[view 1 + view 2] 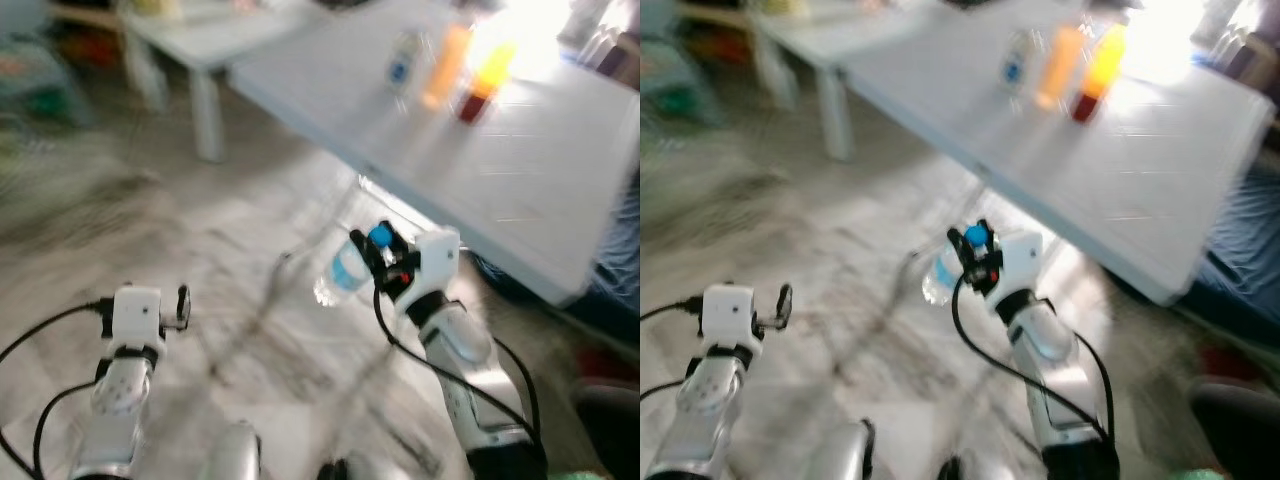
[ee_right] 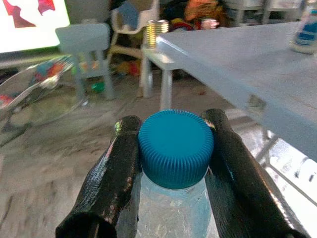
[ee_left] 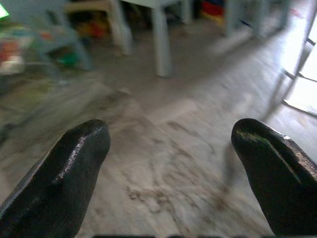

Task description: Restocking fridge

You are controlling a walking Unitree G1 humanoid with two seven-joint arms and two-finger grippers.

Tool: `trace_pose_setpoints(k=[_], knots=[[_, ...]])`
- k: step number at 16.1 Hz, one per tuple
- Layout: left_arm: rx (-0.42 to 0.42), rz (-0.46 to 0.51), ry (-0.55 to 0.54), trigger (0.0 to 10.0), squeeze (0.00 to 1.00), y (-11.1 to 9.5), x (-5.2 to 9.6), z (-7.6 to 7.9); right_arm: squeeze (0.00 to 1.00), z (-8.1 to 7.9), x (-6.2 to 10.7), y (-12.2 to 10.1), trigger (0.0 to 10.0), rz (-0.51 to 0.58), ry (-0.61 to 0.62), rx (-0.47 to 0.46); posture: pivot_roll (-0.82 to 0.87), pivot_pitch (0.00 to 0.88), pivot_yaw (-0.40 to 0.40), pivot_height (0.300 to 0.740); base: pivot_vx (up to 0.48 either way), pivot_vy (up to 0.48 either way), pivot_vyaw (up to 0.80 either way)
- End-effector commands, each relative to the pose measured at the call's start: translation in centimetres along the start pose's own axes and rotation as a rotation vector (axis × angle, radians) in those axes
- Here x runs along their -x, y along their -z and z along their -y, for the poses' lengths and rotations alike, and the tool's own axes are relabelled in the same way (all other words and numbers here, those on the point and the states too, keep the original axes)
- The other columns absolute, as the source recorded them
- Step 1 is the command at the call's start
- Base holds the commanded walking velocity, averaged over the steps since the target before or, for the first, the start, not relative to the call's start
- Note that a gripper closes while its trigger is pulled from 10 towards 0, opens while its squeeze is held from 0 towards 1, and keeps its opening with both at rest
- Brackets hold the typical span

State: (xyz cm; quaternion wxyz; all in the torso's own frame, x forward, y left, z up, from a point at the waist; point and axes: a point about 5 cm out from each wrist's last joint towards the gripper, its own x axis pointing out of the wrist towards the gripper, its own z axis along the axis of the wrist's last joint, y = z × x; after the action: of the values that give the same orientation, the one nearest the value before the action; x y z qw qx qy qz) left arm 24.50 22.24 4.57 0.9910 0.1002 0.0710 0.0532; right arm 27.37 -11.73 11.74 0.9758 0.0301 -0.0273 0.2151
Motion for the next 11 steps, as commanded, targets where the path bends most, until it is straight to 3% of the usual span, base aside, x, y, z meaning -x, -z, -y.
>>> trace_pose_setpoints(k=[1, 5, 11], knots=[[0.009, 0.019, -0.014, 10.0, 0.0, -0.3, -0.2, 0.3, 0.0, 0.7, 0.4, 0.1, 10.0, 0.008, 0.006, 0.07, 0.14, 0.044, -0.114, 0.74, 0.0, 0.0, 0.79], [-0.026, 0.052, -0.026, 10.0, 0.0, -0.7, -1.0, 0.3, 0.0, 1.0, 0.9, 1.0, 10.0, 0.015, 0.021, 0.127, 0.14, 0.019, -0.109, 0.74, 0.0, 0.0, 0.79], [0.001, 0.001, 0.048, 10.0, 0.0, 1.1, 0.6, 1.2, 0.0, 2.4, 3.2, 2.5, 10.0, 0.005, 0.15, 0.179, 0.11, 0.0, -0.065, 0.74, 0.0, 0.0, 0.79]])
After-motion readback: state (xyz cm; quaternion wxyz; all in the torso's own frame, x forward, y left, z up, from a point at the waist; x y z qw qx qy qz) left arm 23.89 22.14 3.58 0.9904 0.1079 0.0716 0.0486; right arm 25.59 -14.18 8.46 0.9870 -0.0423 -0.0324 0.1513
